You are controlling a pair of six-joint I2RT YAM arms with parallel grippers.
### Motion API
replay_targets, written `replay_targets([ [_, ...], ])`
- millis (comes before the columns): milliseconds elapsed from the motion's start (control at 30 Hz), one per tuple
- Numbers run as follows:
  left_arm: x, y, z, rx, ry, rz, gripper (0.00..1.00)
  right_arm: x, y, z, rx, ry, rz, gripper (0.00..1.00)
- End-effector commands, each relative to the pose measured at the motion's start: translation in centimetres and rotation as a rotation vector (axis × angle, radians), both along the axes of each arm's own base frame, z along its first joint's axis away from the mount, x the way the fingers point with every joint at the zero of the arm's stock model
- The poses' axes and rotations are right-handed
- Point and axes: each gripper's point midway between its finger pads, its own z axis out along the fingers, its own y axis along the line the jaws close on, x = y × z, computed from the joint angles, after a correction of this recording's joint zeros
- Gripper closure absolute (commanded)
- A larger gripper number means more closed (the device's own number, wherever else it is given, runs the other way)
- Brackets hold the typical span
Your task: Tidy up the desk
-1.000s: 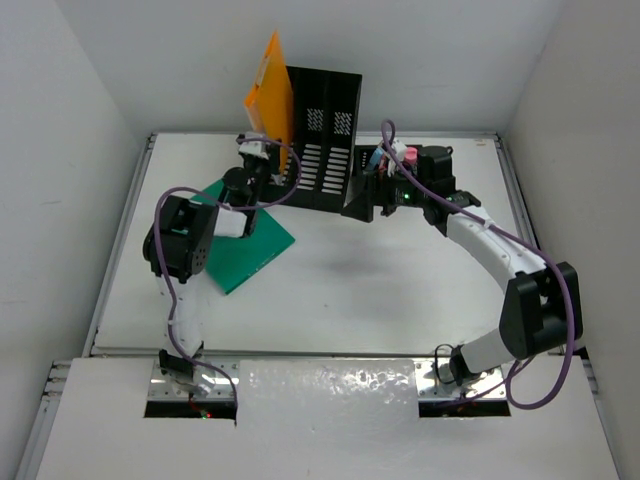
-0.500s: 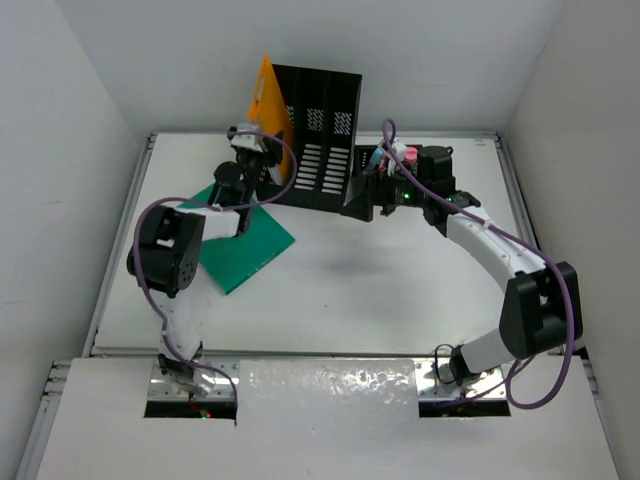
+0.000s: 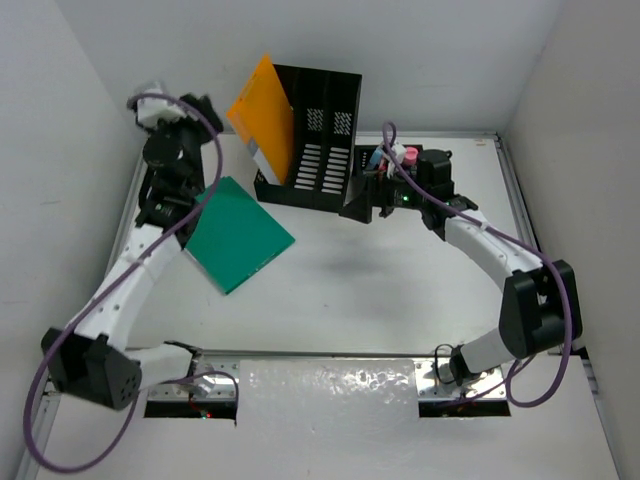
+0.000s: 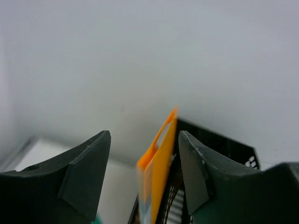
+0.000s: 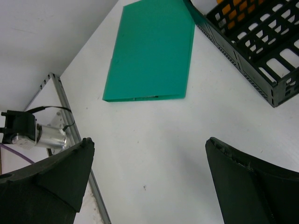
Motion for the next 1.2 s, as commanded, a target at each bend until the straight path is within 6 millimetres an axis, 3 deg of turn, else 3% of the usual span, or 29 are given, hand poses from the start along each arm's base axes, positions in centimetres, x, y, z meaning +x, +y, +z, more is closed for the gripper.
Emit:
replay_targets([
  [0, -3.7, 5.4, -15.3, -0.218, 0.436, 0.284, 0.41, 1.0, 1.4, 1.0, 0.034, -0.06, 0.031, 0.01],
  [33, -5.3, 6.2, -17.7, -0.251, 0.508, 0.324, 0.41, 1.4, 2.0, 1.6, 0.037, -0.072, 0.044, 0.01],
  [67, -6.8, 7.1, -18.1, -0.302, 0.508, 0.343, 0.41, 1.2, 2.9, 1.5, 0.033, -0.078, 0.073, 0.01],
  [100, -8.1, 7.3, -21.1, -0.337, 0.571, 0.361, 0.41, 1.4, 3.6, 0.6, 0.022, -0.054, 0.089, 0.01],
  [167, -10.2, 7.8, -23.2, -0.382, 0.603, 0.391, 0.39, 1.4, 5.3, 0.8, 0.018, -0.066, 0.132, 0.01],
  [200, -11.2, 7.9, -24.4, -0.411, 0.628, 0.41, 0.39, 1.8, 6.0, -0.6, 0.007, -0.033, 0.146, 0.01],
  [233, -11.9, 8.4, -24.8, -0.437, 0.622, 0.438, 0.37, 2.1, 7.1, 0.0, 0.014, -0.044, 0.166, 0.02],
  [267, -12.9, 8.7, -26.8, -0.446, 0.658, 0.465, 0.36, 2.2, 7.7, -0.3, 0.018, -0.031, 0.184, 0.03],
  [500, -15.6, 9.3, -32.7, -0.559, 0.744, 0.559, 0.34, 3.4, 12.4, -2.0, 0.068, 0.032, 0.272, 0.04],
  [633, -17.1, 10.0, -36.7, -0.588, 0.824, 0.622, 0.34, 2.9, 14.2, -4.8, 0.051, 0.08, 0.303, 0.05],
  [933, -15.9, 10.6, -40.0, -0.588, 0.913, 0.629, 0.34, 1.9, 16.5, -9.4, 0.092, 0.176, 0.322, 0.06],
  [1167, -14.6, 10.4, -41.4, -0.619, 0.874, 0.567, 0.34, 0.6, 18.0, -10.4, 0.076, 0.163, 0.37, 0.07],
])
